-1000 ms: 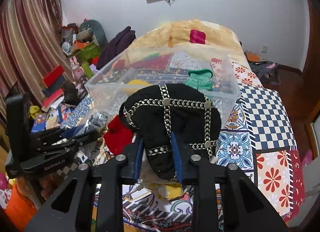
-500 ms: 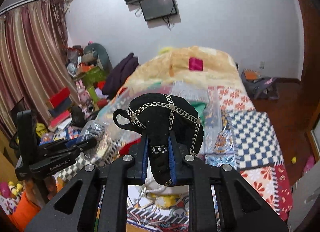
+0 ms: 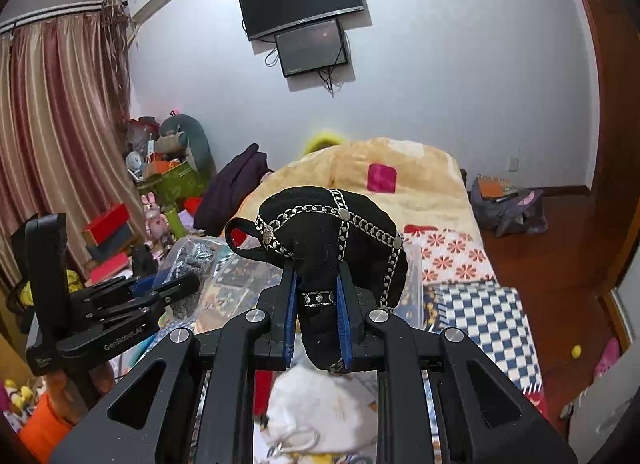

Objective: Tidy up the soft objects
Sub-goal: 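Carry the packet and black bag into the clear box and release both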

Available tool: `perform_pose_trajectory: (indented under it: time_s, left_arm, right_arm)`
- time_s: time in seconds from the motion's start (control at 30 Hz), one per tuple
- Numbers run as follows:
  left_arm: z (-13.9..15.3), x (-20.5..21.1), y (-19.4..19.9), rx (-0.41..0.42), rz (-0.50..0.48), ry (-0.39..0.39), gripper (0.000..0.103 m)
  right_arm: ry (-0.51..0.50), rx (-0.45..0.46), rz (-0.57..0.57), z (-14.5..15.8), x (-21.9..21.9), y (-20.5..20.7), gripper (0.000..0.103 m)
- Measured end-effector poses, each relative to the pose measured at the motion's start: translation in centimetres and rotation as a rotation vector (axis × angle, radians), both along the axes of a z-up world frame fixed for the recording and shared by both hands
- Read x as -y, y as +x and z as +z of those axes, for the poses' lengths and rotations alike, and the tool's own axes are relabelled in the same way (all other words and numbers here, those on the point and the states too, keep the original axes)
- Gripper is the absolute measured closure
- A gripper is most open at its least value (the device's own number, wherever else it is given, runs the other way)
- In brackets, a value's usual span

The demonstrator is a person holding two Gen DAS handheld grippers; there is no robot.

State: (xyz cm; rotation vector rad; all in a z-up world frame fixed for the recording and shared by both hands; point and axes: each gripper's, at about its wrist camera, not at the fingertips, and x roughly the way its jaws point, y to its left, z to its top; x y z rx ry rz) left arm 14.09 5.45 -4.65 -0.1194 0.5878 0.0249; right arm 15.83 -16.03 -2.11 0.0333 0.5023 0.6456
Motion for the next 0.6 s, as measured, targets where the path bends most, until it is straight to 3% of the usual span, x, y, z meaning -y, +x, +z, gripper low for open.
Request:
perform_pose_trajectory:
  time_s: [0.13, 0.33, 0.6]
  left_arm:
    - [-0.3, -0.3, 2.0, -0.031, 0.001, -0.015, 0.073]
    - [-2.1, -0.2, 5.1, -0.101, 0.002, 0.023, 0.073]
    - [-5.1, 0.4, 8.5, -0.195, 0.001, 0.078, 0.073]
  right_arm:
    - [-0.027, -0.002, -0.001, -0.2, -1.2, 1.3, 0.087]
    - [-0.093, -0.033, 0.002, -1.6, -3.3, 3.8, 0.087]
    - [-0.174, -0.158, 0.014, -5.5, -5.7, 7.3, 0.087]
